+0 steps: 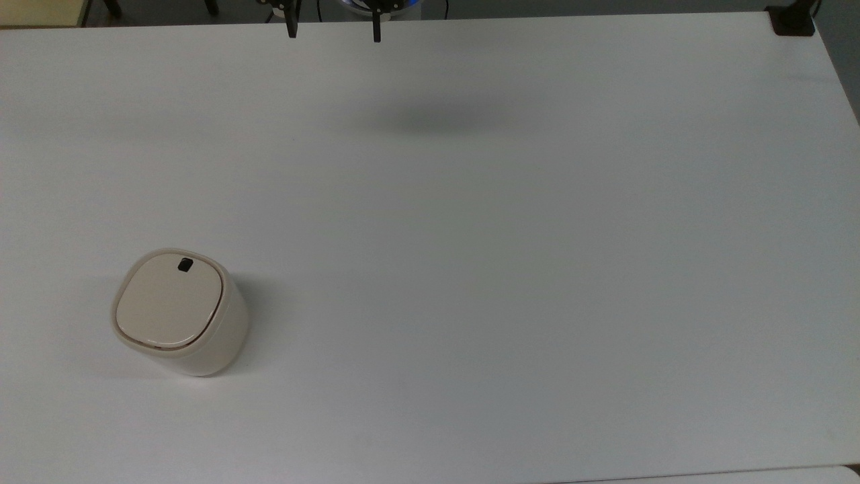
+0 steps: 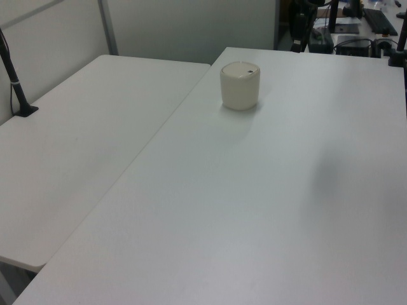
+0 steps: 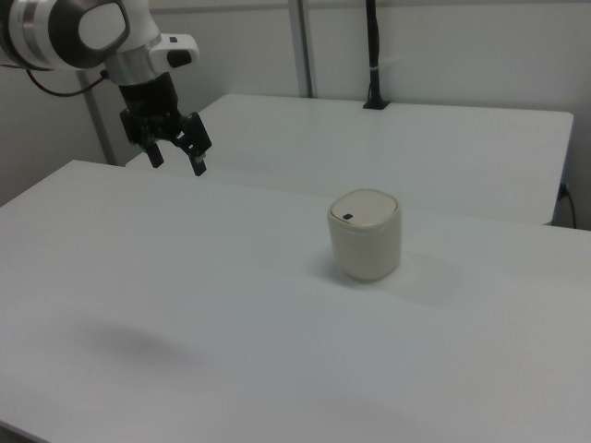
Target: Open the trash bin
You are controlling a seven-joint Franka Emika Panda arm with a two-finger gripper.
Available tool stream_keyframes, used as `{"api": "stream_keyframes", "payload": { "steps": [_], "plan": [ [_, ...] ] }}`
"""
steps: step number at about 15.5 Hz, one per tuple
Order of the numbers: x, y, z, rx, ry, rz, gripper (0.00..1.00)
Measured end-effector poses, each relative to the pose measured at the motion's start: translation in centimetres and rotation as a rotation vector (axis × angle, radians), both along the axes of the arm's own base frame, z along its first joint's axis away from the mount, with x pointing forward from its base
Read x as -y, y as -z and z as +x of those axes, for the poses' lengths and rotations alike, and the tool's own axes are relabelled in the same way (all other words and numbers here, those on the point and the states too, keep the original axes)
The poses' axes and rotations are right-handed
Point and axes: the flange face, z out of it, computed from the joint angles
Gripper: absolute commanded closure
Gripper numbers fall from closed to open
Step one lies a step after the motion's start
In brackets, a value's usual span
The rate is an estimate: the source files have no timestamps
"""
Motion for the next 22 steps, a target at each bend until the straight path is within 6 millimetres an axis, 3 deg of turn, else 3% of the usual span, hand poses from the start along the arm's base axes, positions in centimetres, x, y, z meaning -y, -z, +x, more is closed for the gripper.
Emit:
{"api": "stream_keyframes", "payload": {
  "steps": [22],
  "plan": [
    [-0.07,0.60,0.02,-0.026,-0.003,-0.001,0.00]
  ]
}}
